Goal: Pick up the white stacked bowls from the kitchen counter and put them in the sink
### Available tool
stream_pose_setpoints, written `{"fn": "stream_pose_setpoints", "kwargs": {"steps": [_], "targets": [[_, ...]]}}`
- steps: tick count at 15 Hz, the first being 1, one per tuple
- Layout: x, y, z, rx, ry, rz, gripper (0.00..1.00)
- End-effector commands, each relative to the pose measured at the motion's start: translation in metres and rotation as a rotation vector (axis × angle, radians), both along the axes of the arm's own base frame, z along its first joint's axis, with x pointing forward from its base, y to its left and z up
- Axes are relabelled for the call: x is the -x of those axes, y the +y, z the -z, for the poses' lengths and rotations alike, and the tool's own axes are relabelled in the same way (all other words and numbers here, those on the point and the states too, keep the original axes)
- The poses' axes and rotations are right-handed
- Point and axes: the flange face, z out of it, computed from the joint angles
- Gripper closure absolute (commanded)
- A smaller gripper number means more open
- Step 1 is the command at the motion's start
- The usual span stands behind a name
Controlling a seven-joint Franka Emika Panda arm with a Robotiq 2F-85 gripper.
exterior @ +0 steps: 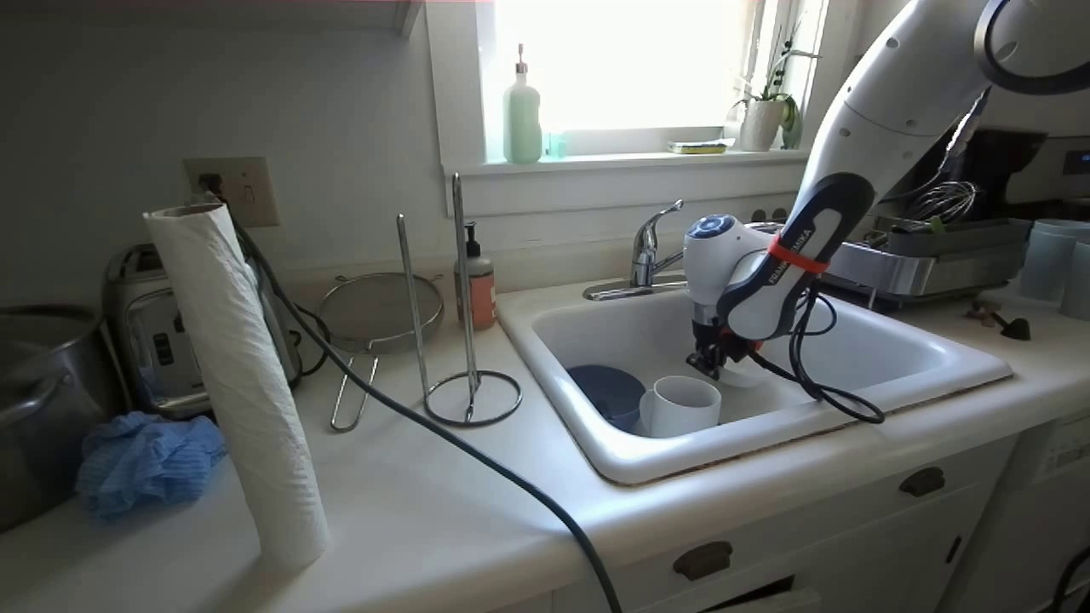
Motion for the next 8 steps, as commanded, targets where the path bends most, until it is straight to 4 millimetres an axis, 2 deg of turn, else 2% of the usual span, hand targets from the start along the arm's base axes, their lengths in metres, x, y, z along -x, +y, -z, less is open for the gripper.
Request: {"fn": "stream_pose_setpoints", "kwargs": {"steps": [1,3,4,5,8], "targets": [[-0.0165,-0.0057,0.0050,0.020,-0.008,0.013,0.97],[-0.0176,-0.0062,0.0077,0.023,-0.001,0.020,0.97],[-0.0179,-0.0058,0.0079,0.025,0.002,0.023,0.91],[-0.0182,-0.0059,0.0082,0.029,0.006,0.025,0.77],[-0.0222,-0.0077,0.0087,0.037,0.003,0.024,0.67]]}}
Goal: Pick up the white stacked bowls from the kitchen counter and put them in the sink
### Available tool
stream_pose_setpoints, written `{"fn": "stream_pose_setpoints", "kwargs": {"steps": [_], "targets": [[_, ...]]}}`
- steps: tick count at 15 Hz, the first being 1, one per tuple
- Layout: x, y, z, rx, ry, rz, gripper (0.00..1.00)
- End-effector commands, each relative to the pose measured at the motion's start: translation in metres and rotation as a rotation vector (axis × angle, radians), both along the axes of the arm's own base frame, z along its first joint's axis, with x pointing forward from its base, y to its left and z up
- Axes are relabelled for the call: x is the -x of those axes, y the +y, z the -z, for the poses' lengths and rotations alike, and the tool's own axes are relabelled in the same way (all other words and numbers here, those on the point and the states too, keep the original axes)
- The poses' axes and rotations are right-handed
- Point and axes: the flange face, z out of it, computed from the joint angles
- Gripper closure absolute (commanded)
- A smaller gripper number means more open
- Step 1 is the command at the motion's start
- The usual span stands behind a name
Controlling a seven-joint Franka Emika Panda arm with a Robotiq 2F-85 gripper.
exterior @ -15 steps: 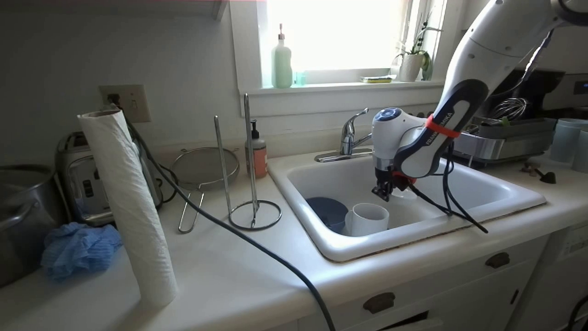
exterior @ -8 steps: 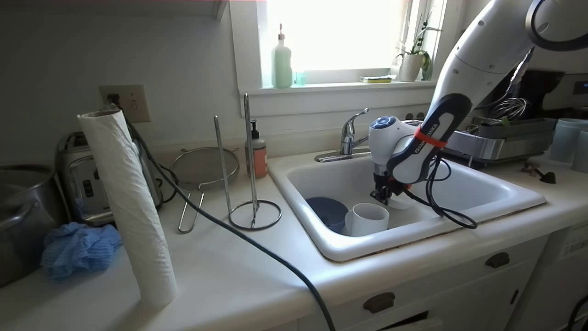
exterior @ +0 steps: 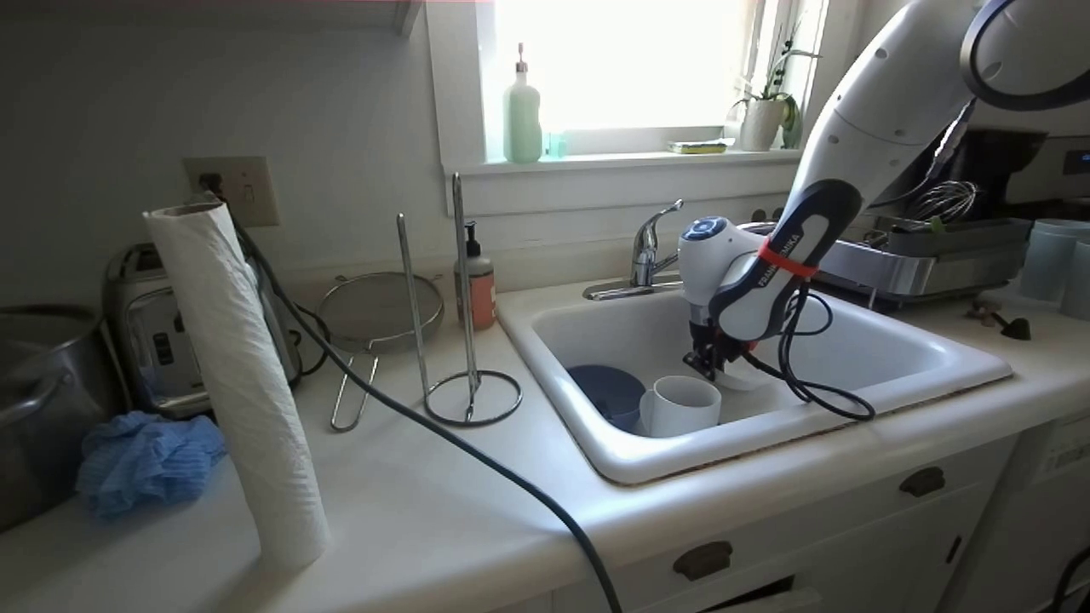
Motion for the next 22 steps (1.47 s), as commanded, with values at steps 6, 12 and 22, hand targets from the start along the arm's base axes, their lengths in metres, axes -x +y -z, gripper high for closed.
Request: {"fn": "stream_pose_setpoints", "kwargs": {"steps": [6,12,22], "targets": [[-0.013,-0.005,0.007,-0.003,0.018,-0.004,0.20],[-0.002,0.015,-0.008,-0.096,0.089,-0.040,0.00],[0.056,0.043,-0.117,-0.258,0.126,0.034,0.00]]}}
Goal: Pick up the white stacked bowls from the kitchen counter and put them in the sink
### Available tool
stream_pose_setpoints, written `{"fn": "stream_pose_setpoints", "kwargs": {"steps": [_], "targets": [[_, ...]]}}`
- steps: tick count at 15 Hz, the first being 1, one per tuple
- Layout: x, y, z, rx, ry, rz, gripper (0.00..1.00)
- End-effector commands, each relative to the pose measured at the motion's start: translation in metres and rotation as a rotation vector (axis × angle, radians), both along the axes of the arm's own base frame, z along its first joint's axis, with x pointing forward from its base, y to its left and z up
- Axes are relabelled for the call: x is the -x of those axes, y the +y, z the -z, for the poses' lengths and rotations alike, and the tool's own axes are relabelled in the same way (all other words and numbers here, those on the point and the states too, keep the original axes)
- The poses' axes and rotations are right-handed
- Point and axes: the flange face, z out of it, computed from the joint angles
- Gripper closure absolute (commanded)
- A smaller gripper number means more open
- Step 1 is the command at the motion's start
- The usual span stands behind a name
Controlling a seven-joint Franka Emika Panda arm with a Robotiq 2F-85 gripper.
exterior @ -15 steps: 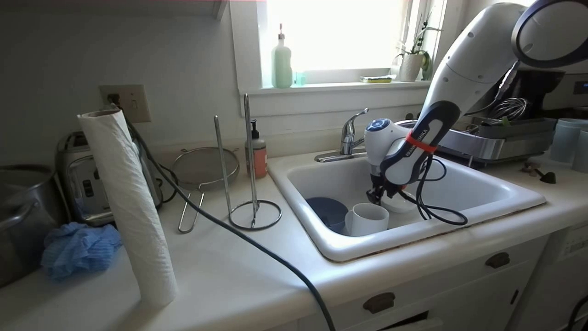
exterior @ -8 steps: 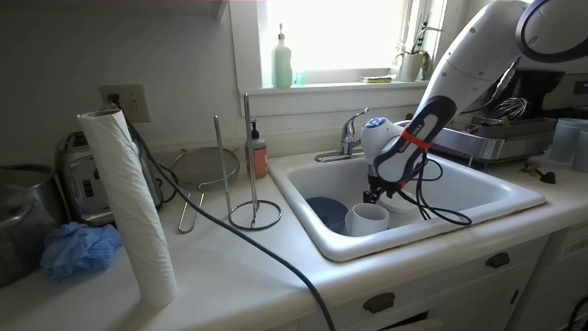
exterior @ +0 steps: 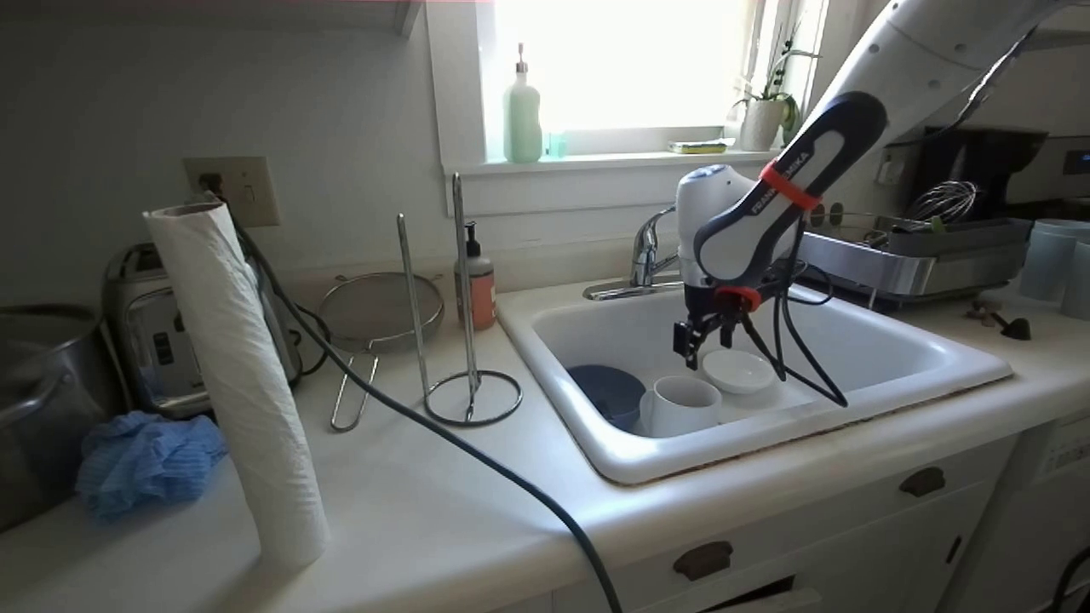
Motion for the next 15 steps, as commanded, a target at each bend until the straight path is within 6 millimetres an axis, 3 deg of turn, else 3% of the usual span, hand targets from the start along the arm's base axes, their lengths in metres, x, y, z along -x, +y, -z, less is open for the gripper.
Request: {"fn": "stream_pose_setpoints", "kwargs": {"steps": [1,10,12,13,15], "targets": [[0.051,0.002,-0.055,-0.097,0.026,0.071,0.00],[0.130,-0.004,-0.189,-0.302,-0.190,0.131,0.00],[0.143,-0.009,-0.208,-0.319,-0.214,0.126,0.00],[0.118,-0.005,-0.195,-0.284,-0.191,0.135,0.00],[0.123,-0.006,-0.204,-0.286,-0.207,0.132,0.00]]}}
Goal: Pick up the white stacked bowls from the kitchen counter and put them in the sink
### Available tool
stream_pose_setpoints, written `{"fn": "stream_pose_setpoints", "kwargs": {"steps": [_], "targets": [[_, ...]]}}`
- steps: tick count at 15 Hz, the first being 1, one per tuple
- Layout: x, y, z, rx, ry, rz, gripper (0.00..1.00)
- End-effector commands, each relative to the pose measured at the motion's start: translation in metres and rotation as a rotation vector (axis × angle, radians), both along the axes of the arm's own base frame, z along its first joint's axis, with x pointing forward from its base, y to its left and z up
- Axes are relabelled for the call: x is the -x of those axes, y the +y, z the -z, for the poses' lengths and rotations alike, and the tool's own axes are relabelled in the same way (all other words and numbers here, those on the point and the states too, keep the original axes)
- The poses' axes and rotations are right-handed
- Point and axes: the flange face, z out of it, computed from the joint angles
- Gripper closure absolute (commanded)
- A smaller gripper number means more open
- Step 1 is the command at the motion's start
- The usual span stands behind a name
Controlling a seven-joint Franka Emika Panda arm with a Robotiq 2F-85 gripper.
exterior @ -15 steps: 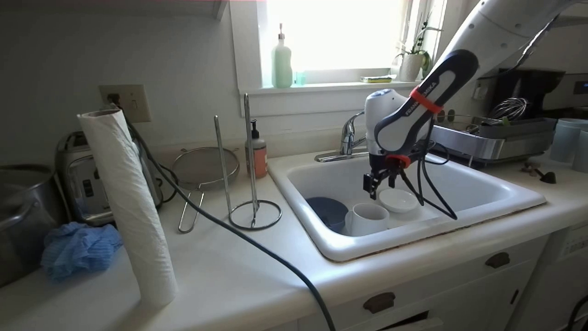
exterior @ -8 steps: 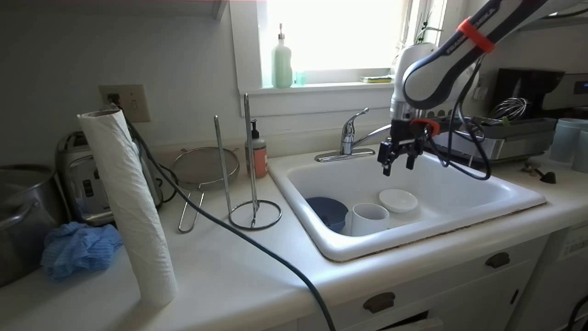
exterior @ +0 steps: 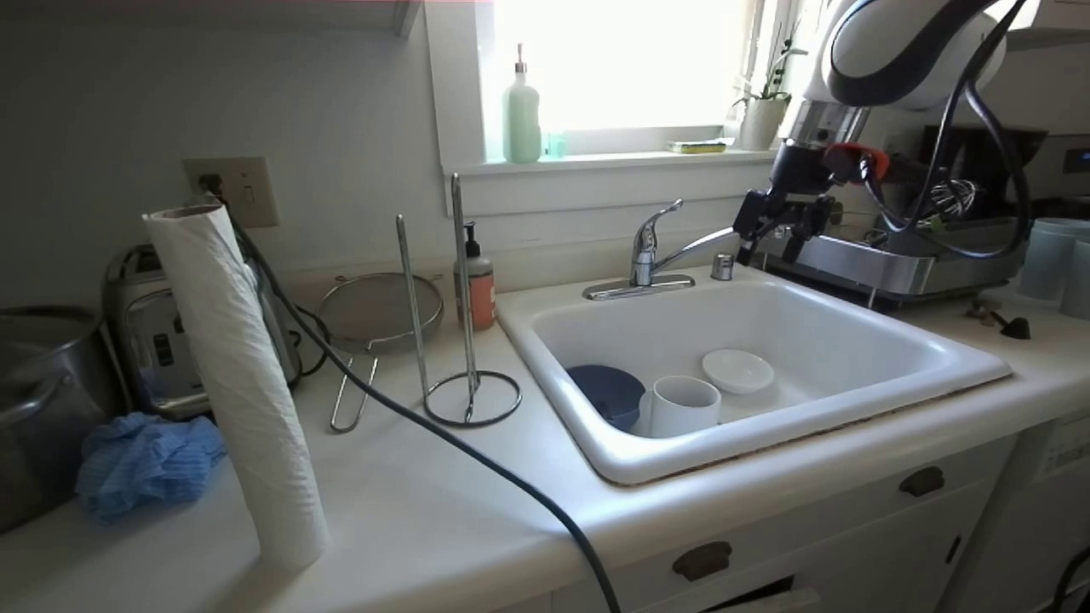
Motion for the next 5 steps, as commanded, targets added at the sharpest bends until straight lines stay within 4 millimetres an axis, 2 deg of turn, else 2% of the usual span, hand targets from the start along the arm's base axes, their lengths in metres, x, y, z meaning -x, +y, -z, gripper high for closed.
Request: {"fn": "stream_pose_setpoints", "kwargs": {"steps": [1,5], "targets": [[-0.0004,0.0002,0.0014,0.000,0.005,-0.001,0.00],[-0.0021,0.0017,0.0105,0.000,0.022,-0.004,0.00]]}}
